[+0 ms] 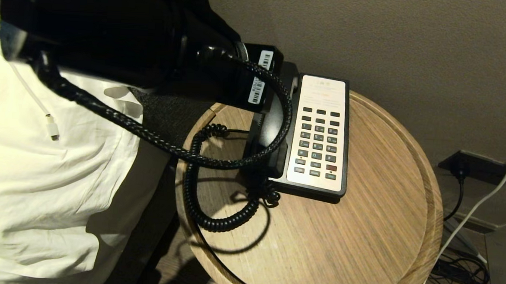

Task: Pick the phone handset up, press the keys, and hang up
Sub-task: Pick up the desk phone handset

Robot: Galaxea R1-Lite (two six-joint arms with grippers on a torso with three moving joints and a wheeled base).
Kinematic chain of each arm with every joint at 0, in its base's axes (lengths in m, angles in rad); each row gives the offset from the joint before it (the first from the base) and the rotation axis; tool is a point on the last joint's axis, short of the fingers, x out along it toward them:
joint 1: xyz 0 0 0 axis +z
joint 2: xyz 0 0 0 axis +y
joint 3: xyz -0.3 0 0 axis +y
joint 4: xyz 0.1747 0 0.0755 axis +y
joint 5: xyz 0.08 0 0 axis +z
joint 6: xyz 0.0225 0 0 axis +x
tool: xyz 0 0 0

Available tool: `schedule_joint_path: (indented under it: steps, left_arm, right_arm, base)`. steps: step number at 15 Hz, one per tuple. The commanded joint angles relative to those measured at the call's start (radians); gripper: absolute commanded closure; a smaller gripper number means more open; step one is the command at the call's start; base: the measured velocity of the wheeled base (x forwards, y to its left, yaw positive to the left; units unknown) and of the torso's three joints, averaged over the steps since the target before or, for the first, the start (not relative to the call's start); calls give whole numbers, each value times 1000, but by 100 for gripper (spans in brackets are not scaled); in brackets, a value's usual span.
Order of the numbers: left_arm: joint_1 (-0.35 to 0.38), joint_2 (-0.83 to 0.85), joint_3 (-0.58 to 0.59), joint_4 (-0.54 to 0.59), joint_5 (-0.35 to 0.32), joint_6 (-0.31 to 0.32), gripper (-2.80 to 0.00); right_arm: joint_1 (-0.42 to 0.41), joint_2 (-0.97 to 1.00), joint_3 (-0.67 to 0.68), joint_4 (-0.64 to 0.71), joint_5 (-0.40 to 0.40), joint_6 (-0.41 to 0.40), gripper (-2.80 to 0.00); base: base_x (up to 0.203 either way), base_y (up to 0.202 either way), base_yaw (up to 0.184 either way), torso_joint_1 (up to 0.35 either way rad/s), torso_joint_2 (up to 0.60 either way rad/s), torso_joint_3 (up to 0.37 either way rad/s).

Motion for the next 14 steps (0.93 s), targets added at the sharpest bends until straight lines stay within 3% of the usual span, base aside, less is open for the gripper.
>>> schedule_joint_path:
  steps: [1,2,3,4,14]
  left_arm:
    - [-11,22,1,6,3,3,0]
    - [-18,24,1,6,3,6,0]
    - [-21,28,1,6,3,5,-258]
    - [-21,34,-1,2,5,5,-280]
    - [-21,71,-2,-19,79,1,-280]
  right_arm:
    - [0,-2,0,1,0,0,0]
    - [0,-2,0,1,0,0,0]
    - [0,-3,0,1,0,0,0]
    - [0,-2,0,1,0,0,0]
    - [0,-2,0,1,0,0,0]
  base:
    - [0,0,0,0,0,0]
    - [0,0,0,0,0,0]
    - [0,0,0,0,0,0]
    - [0,0,0,0,0,0]
    - [0,0,0,0,0,0]
